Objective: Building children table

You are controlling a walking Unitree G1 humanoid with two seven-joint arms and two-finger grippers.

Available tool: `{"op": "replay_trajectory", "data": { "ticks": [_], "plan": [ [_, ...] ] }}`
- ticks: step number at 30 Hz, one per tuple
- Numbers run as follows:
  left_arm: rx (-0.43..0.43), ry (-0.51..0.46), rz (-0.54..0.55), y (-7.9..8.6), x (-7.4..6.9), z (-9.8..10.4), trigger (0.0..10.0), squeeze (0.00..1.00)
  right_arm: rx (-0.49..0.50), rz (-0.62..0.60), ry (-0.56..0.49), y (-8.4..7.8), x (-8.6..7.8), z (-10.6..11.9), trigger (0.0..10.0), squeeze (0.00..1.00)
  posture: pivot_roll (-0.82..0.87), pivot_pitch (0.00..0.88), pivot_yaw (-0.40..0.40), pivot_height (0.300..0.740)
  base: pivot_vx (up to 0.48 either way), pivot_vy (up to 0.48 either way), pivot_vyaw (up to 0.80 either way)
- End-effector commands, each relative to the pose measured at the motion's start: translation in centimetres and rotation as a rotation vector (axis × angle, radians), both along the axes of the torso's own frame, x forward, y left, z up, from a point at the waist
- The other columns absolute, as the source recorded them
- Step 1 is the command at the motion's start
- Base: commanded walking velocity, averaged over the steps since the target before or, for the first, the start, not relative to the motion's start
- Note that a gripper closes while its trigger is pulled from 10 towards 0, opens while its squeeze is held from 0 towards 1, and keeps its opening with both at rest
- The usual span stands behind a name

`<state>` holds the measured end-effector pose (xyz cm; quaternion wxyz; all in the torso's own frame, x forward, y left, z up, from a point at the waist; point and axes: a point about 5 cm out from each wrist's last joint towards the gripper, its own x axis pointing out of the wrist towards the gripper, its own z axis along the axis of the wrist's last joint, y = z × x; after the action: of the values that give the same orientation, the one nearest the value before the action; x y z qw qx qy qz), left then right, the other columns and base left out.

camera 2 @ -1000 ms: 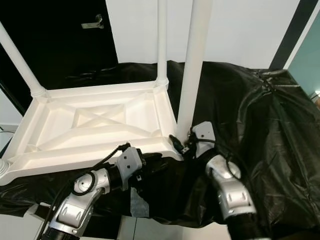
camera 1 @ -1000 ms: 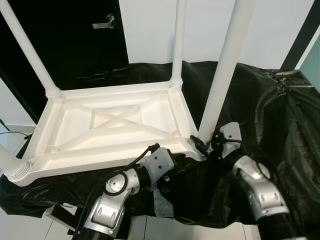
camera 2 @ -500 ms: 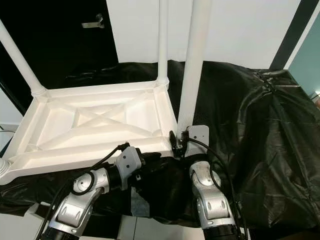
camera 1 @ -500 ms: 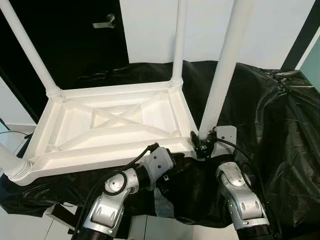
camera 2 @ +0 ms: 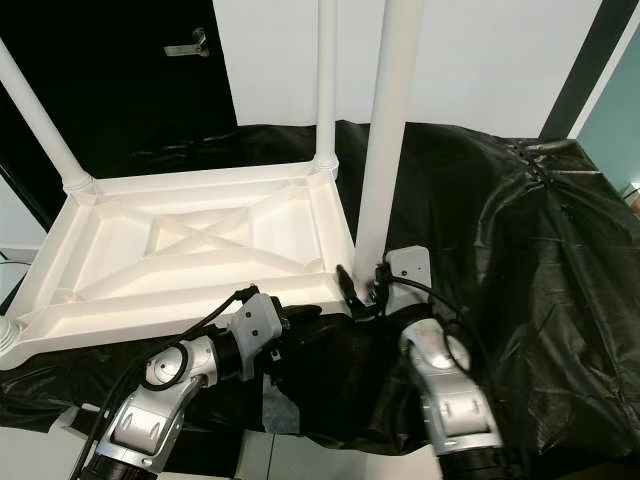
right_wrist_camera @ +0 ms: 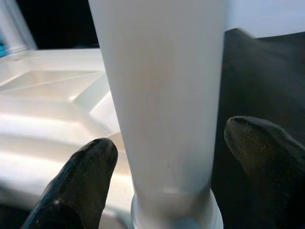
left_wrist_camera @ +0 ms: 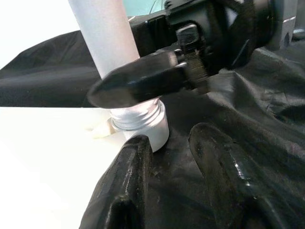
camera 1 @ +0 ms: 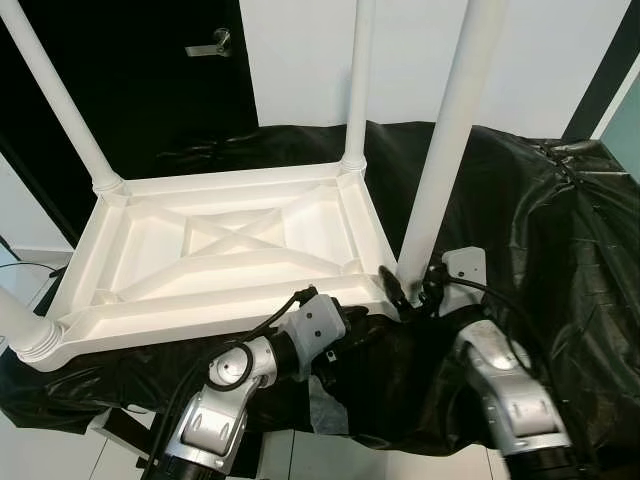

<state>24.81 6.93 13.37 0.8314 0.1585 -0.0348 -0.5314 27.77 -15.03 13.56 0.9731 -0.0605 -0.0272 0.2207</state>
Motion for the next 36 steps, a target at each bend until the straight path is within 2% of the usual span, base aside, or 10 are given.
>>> {"op": "replay_trajectory", "data": {
  "ticks": [1,18,19,21,24,29,30,34,35,36],
  "plan": [
    [-0.018,-0.019,0.096,0.3,0.5,0.1,10.0,0.0,0.02,0.053,0.012,-0.4,0.1,-0.1,10.0,0.0,0.03,0.0,-0.009,0.74,0.0,0.0,0.0],
    [-0.014,-0.039,0.101,0.6,1.1,0.5,10.0,0.0,-0.192,0.444,0.096,-1.9,4.1,0.3,10.0,0.0,0.04,0.0,0.002,0.74,0.0,0.0,0.0],
    [-0.013,-0.039,0.102,0.6,1.1,0.5,10.0,0.0,-0.202,0.456,0.095,-1.7,4.3,0.3,5.0,0.0,0.04,0.0,0.002,0.74,0.0,0.0,0.0],
    [-0.012,-0.04,0.102,0.6,1.1,0.5,10.0,0.0,-0.209,0.466,0.095,-1.6,4.5,0.3,5.0,0.0,0.04,0.0,0.002,0.74,0.0,0.0,0.0],
    [-0.012,-0.042,0.108,0.7,1.1,0.6,10.0,0.0,-0.229,0.494,0.09,-1.4,4.9,0.3,0.0,0.0,0.06,0.0,-0.007,0.74,0.0,0.0,0.0],
    [-0.013,-0.041,0.114,0.7,1.0,0.5,10.0,0.0,-0.214,0.503,0.102,-1.7,5.0,-0.1,0.0,0.0,0.06,0.0,-0.01,0.74,0.0,0.0,0.0],
    [-0.013,-0.039,0.113,0.7,0.9,0.5,10.0,0.0,-0.19,0.479,0.112,-2.1,4.9,-0.3,4.1,0.0,0.06,0.0,-0.011,0.74,0.0,0.0,0.0],
    [-0.013,-0.037,0.112,0.7,0.8,0.4,10.0,0.0,-0.174,0.464,0.12,-2.3,4.8,-0.5,4.1,0.0,0.06,0.0,-0.01,0.74,0.0,0.0,0.0],
    [-0.014,-0.037,0.108,0.6,0.7,0.4,10.0,0.0,-0.161,0.45,0.109,-2.4,4.6,-0.6,10.0,0.0,0.05,0.0,-0.01,0.74,0.0,0.0,0.0],
    [-0.014,-0.037,0.108,0.6,0.7,0.4,10.0,0.0,-0.161,0.45,0.109,-2.4,4.6,-0.6,10.0,0.0,0.05,0.0,-0.01,0.74,0.0,0.0,0.0]
  ]
}}
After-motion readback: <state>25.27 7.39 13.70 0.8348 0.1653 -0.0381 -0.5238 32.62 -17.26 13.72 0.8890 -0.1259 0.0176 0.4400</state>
